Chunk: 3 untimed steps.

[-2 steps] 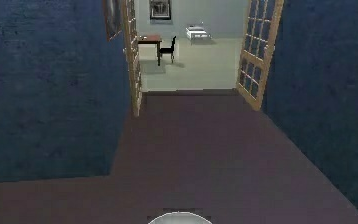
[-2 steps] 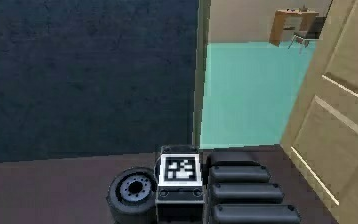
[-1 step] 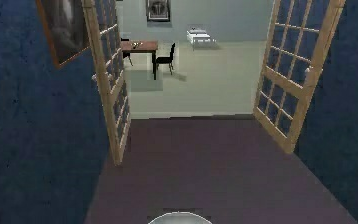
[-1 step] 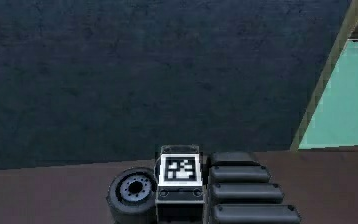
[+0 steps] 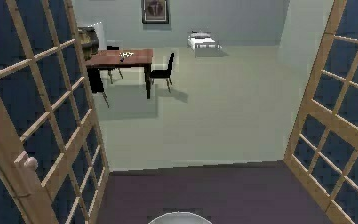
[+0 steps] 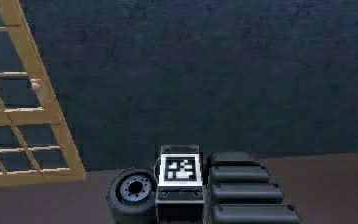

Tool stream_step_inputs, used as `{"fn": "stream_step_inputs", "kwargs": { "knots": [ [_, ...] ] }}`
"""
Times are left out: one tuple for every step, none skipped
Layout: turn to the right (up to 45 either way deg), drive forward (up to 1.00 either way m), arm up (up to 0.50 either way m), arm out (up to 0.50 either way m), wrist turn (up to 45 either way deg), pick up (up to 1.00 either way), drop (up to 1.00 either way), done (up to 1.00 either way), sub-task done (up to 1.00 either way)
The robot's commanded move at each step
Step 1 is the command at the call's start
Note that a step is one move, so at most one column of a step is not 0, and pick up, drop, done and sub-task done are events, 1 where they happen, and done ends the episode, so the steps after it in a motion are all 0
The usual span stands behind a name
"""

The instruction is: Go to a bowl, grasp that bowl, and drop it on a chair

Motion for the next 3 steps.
{"fn": "stream_step_inputs", "kwargs": {
  "knots": [
    [0.0,1.0,0.0,0.0,0.0,0.0,0.0,0.0,0.0],
    [0.0,0.75,0.0,0.0,0.0,0.0,0.0,0.0,0.0],
    [-45.0,0.0,0.0,0.0,0.0,0.0,0.0,0.0,0.0]
  ]
}}
